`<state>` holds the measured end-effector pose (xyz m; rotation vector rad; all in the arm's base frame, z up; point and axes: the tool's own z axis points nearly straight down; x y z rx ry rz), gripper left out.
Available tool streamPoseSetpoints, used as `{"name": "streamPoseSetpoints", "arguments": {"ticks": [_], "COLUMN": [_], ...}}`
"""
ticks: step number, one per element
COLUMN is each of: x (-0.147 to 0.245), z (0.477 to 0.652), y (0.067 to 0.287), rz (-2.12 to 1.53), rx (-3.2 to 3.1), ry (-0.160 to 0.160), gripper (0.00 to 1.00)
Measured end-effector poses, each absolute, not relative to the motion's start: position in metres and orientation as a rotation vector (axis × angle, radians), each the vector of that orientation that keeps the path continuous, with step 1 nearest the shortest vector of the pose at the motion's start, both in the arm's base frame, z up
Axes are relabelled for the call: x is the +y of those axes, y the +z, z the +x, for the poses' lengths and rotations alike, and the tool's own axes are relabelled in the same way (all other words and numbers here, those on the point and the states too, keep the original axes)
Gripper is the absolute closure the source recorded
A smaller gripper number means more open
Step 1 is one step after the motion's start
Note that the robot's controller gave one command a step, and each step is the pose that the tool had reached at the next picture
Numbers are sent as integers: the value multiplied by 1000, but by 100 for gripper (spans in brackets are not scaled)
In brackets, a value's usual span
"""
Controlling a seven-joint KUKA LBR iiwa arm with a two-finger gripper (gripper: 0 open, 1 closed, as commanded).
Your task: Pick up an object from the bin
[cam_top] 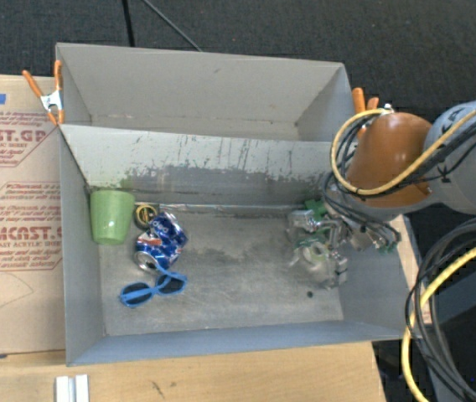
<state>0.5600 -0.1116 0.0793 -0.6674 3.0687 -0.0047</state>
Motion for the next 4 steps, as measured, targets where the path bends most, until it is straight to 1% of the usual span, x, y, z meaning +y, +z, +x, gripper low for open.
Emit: {"name": "streamPoseSetpoints", "arguments": {"ticks": [1, 2, 3, 4], "x": [-141, -140, -124, -122], "z": [560, 561, 549, 557], "y": [69, 70, 71, 236], "rz": [-566, -568, -953, -1003], "rx": [3087, 3087, 2989, 2966], "ry": [0, 3, -2, -8], "gripper": [0, 100, 100, 100]}}
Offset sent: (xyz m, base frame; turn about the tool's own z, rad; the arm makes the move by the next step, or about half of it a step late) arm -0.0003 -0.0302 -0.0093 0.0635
